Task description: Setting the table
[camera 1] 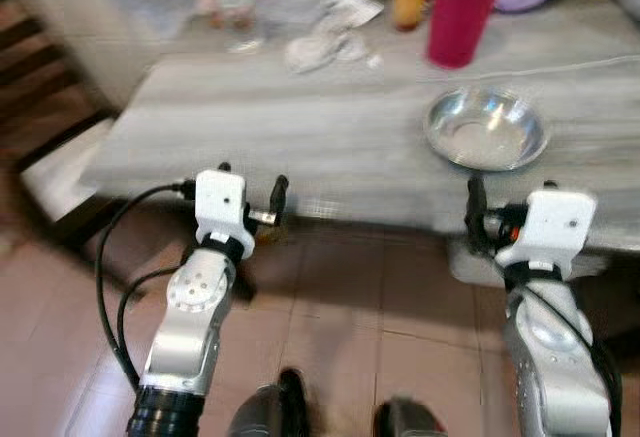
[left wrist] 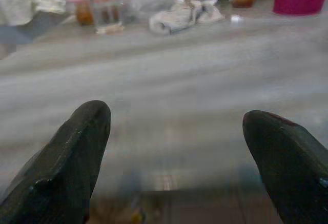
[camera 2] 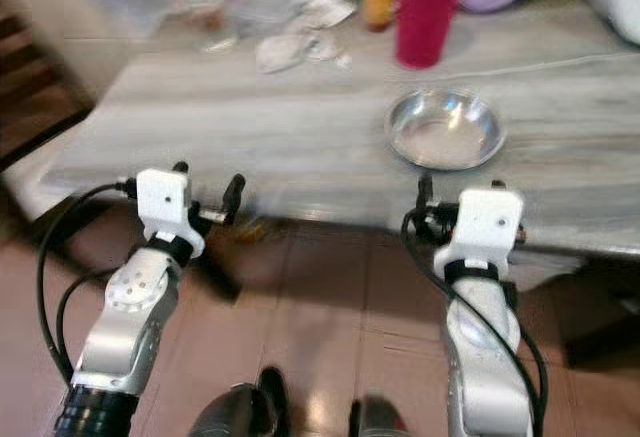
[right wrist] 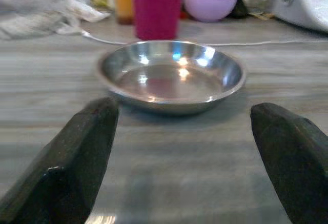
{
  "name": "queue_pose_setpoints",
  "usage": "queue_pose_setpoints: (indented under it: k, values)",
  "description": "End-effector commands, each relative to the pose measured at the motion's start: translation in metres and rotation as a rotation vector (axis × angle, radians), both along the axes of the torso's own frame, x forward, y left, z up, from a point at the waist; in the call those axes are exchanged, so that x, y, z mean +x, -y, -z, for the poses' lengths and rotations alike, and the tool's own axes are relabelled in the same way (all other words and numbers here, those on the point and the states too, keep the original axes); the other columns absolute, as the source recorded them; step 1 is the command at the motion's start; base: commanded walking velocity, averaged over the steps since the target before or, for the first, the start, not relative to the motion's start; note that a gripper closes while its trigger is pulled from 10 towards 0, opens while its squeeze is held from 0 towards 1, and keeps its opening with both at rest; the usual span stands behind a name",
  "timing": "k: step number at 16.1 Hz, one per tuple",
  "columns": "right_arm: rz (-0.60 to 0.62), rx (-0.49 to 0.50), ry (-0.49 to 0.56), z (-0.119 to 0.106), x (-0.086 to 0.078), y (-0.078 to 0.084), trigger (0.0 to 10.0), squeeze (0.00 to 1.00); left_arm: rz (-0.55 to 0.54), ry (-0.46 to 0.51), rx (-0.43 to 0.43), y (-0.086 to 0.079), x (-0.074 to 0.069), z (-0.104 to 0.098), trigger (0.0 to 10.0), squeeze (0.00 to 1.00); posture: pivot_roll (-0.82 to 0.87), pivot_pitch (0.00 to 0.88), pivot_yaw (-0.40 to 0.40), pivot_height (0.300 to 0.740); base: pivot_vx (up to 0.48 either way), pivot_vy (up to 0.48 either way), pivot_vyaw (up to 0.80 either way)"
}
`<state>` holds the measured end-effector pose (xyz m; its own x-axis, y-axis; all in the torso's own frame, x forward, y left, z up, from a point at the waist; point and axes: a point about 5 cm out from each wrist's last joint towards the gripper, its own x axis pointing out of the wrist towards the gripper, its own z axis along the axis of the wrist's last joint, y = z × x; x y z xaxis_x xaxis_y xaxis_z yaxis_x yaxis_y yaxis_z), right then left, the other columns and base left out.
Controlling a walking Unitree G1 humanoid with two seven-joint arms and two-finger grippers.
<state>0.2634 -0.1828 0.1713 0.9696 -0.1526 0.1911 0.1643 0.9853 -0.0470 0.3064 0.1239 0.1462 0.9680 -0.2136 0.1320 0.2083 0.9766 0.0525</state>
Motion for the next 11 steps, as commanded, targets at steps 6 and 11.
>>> queue_pose_setpoints:
  k: [6,11]
  values:
    - [0.009,0.050,-0.037,0.024,-0.016,0.016,10.0,0.00,0.031,-0.013,0.038,-0.001,-0.001,0.008,10.0,0.00,-0.28,0.158,0.103,0.740,-0.366,0.000,0.00]
    - [-0.020,0.078,0.000,0.013,-0.020,0.013,10.0,0.00,-0.042,-0.004,0.046,-0.011,-0.005,0.013,10.0,0.00,-0.27,0.167,0.103,0.740,-0.167,0.000,0.00]
